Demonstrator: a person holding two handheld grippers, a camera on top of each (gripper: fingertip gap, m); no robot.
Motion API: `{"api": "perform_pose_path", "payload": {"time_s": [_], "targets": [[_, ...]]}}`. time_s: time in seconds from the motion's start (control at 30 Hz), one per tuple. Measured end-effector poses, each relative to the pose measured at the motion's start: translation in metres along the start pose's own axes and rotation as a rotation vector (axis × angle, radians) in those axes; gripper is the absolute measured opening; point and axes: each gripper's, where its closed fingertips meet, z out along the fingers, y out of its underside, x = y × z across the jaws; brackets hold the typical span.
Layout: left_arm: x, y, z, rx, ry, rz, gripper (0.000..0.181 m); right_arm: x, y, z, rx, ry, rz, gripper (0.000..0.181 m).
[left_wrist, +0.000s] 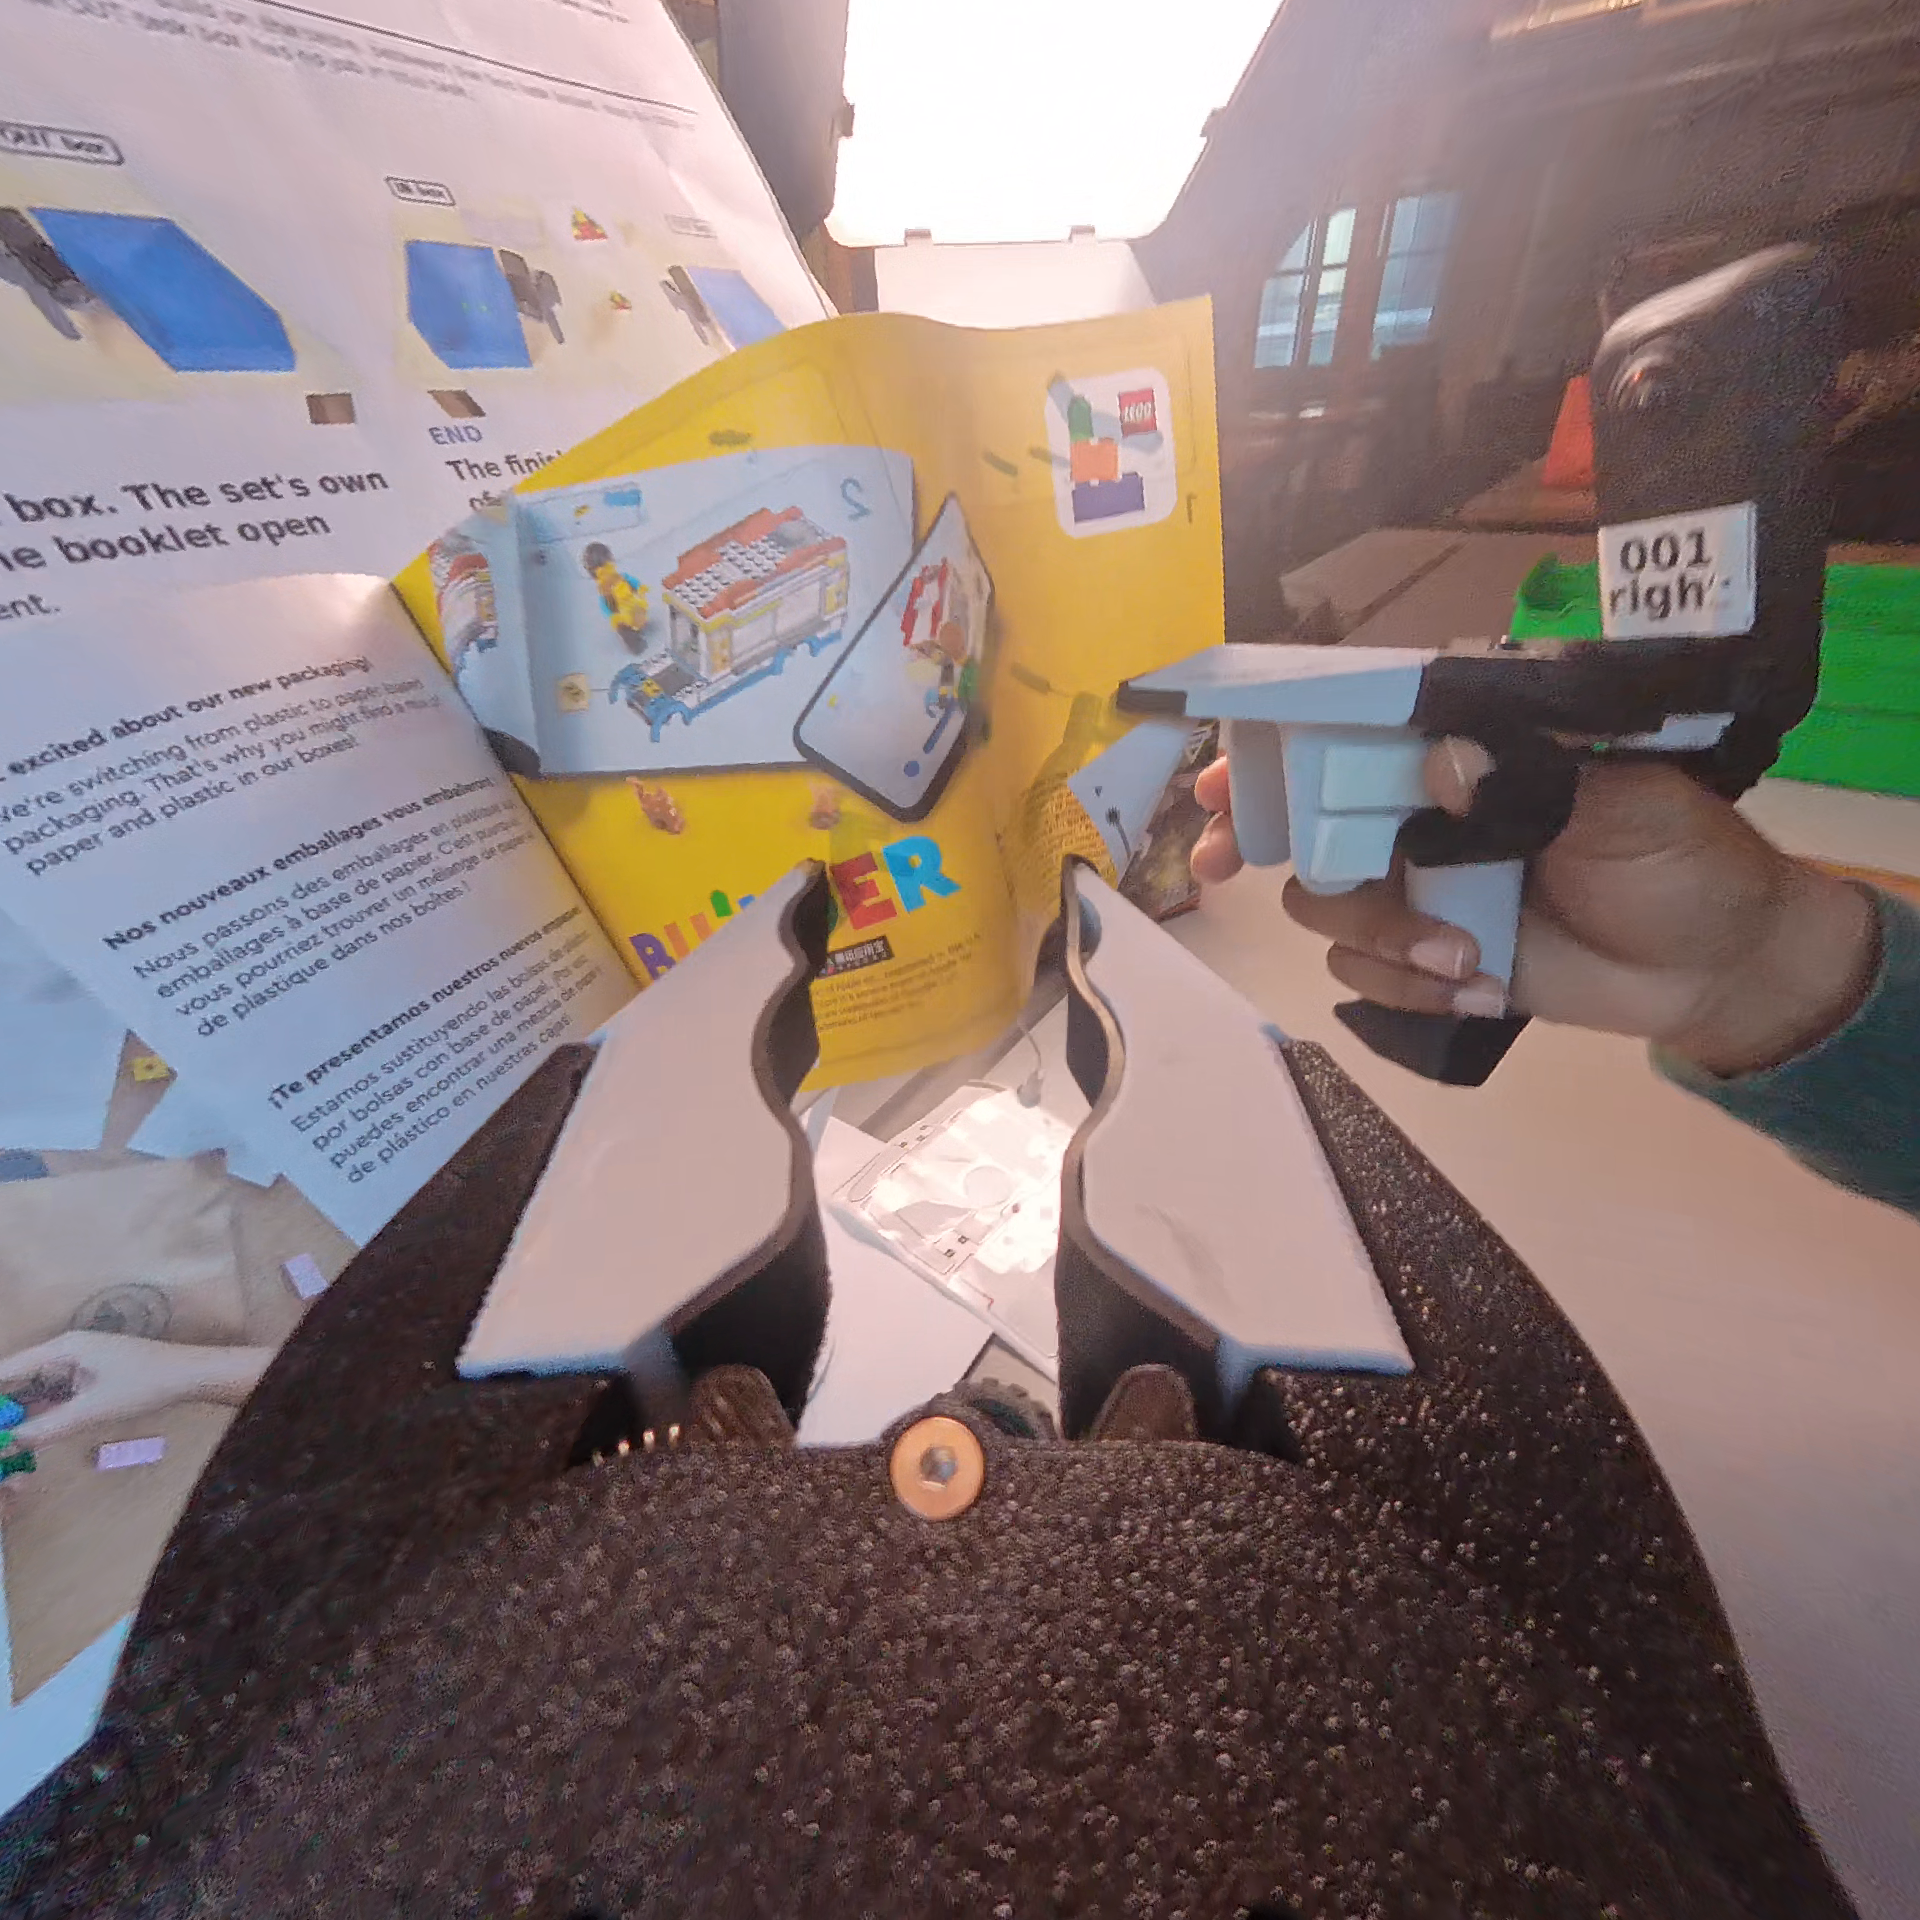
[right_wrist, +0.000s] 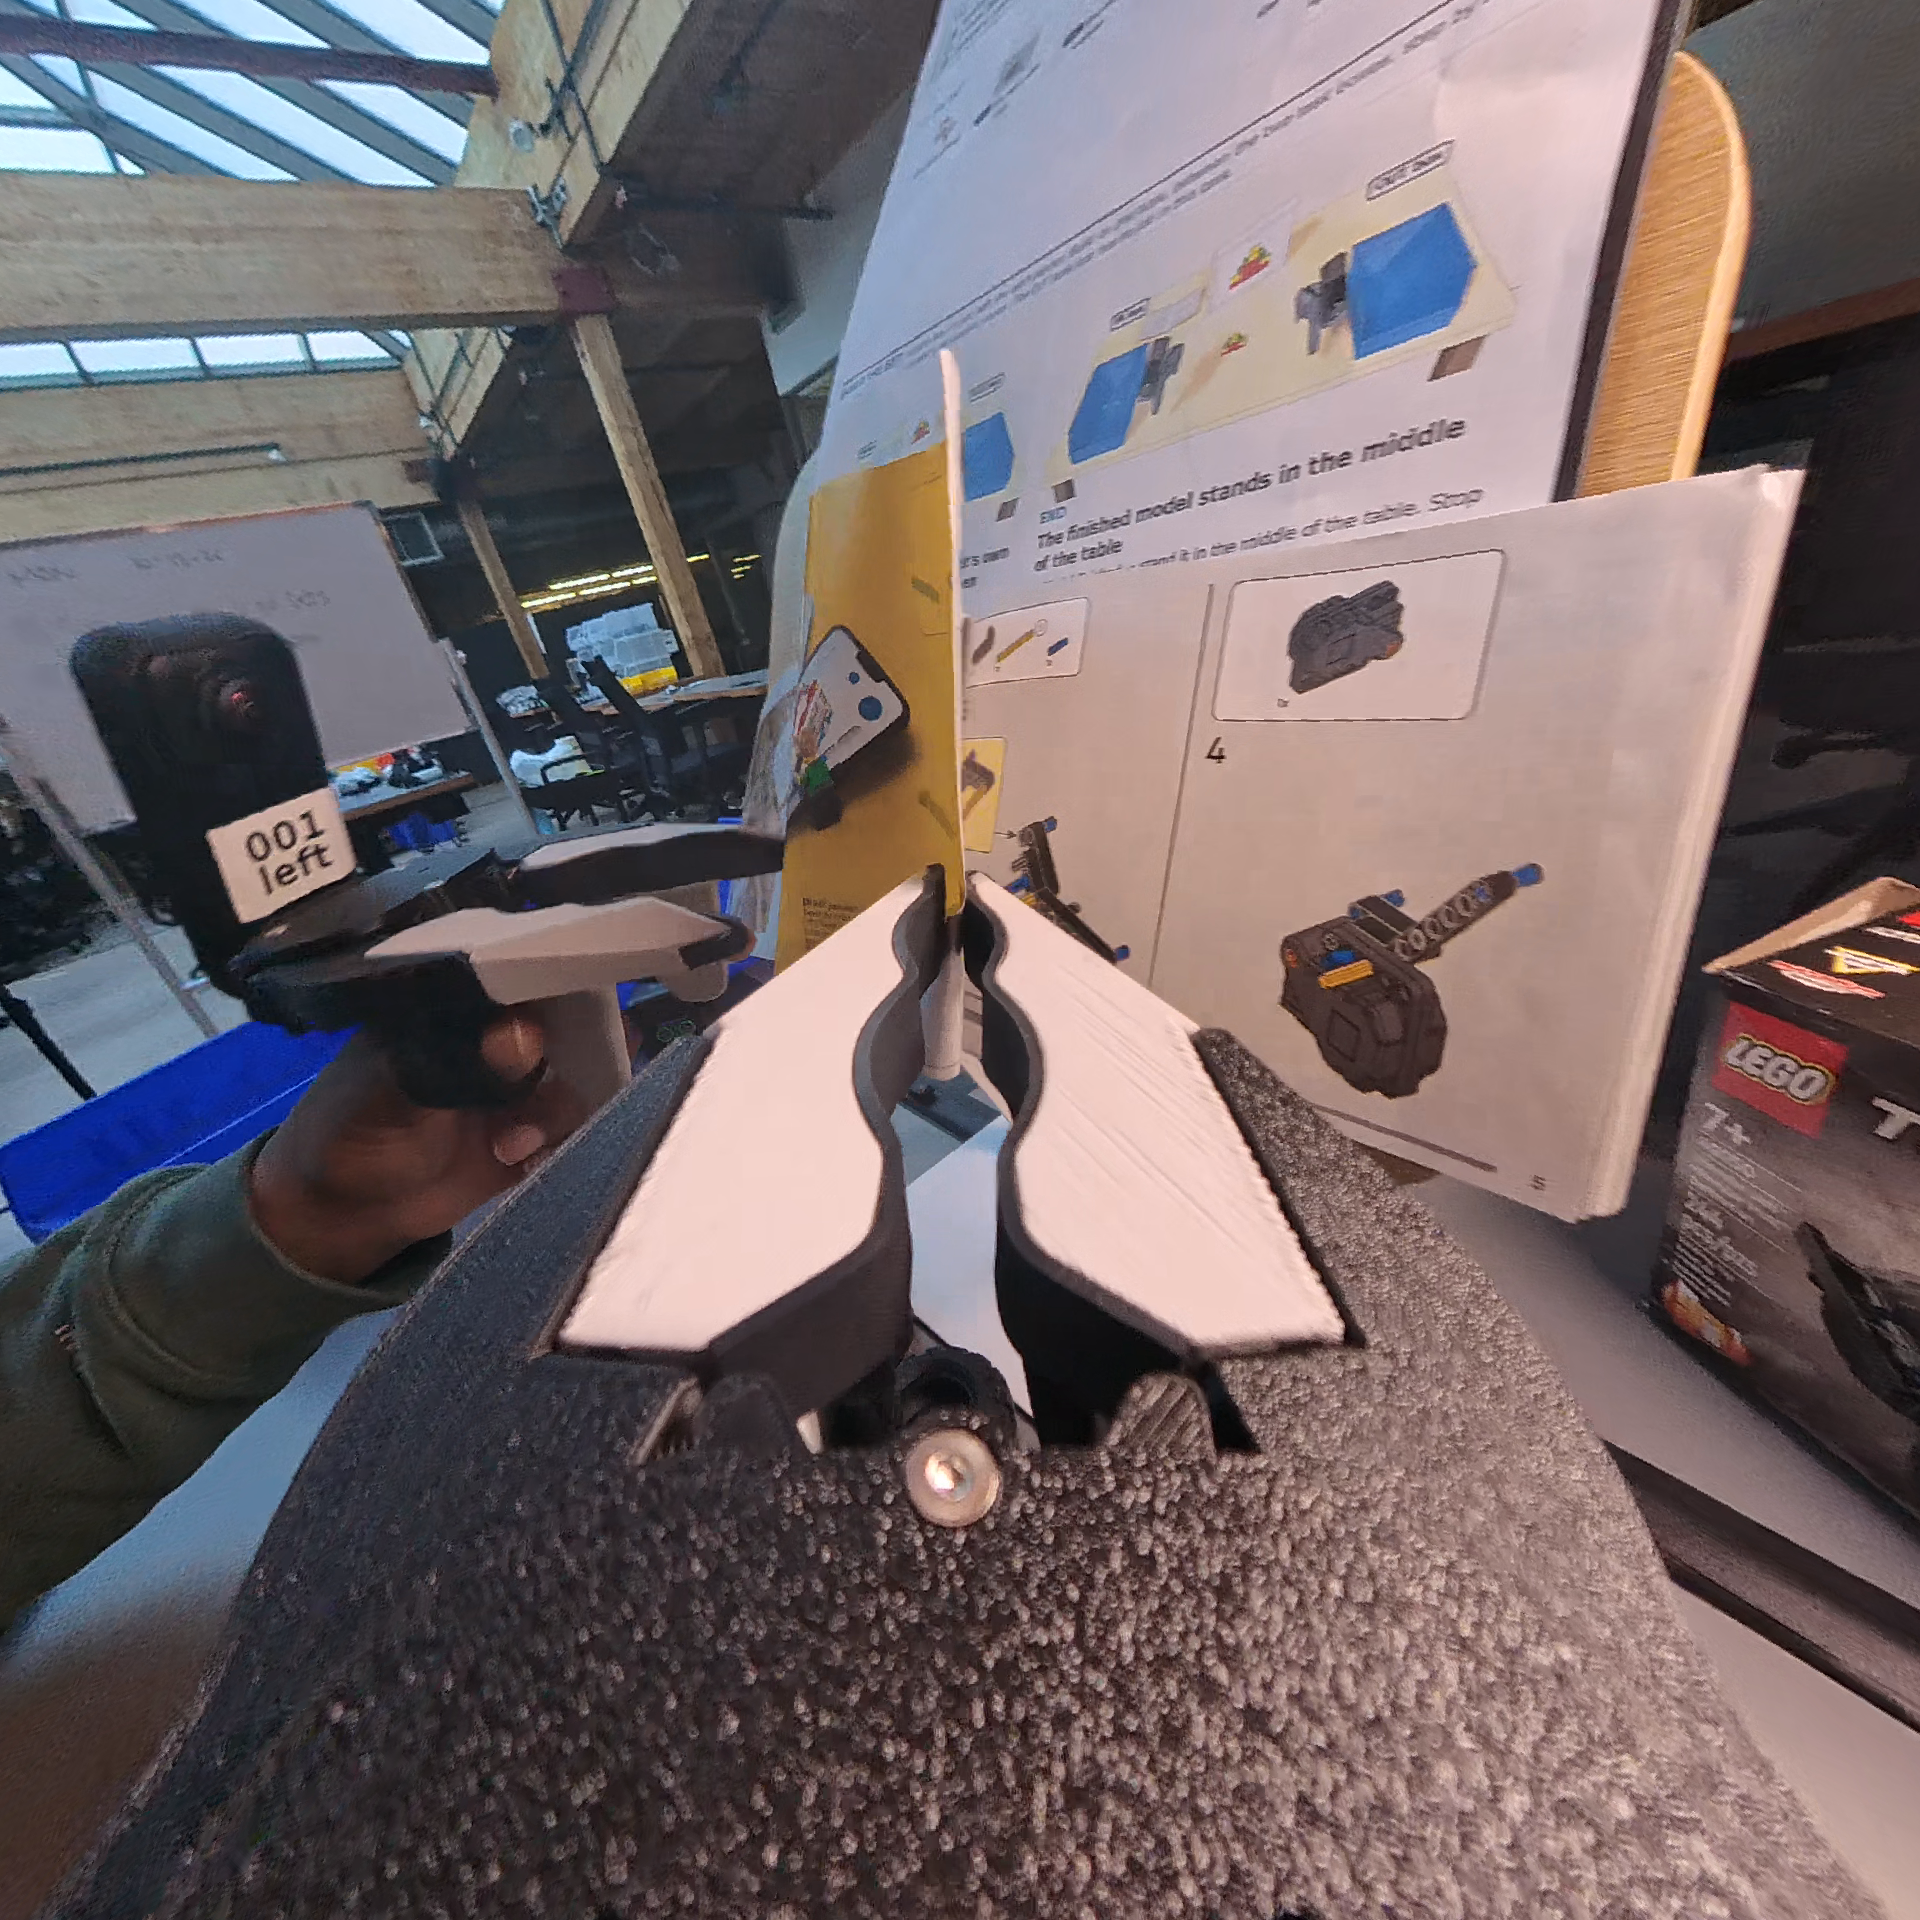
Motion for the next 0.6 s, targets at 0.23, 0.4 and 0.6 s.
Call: {"api": "perform_pose_path", "payload": {"time_s": [0.23, 0.4, 0.6], "targets": [[-0.015, -0.003, -0.006, -0.011, 0.025, -0.108, 0.014, -0.049, 0.0, 0.011, 0.025, -0.187, -0.037, 0.007], [-0.037, -0.013, -0.028, 0.086, 0.054, -0.312, 0.011, -0.084, 0.004, 0.009, 0.032, -0.341, -0.09, 0.008], [-0.089, -0.015, -0.067, 0.229, 0.048, -0.588, 0.022, -0.078, 0.024, 0.024, -0.042, -0.226, -0.239, 0.007]]}}
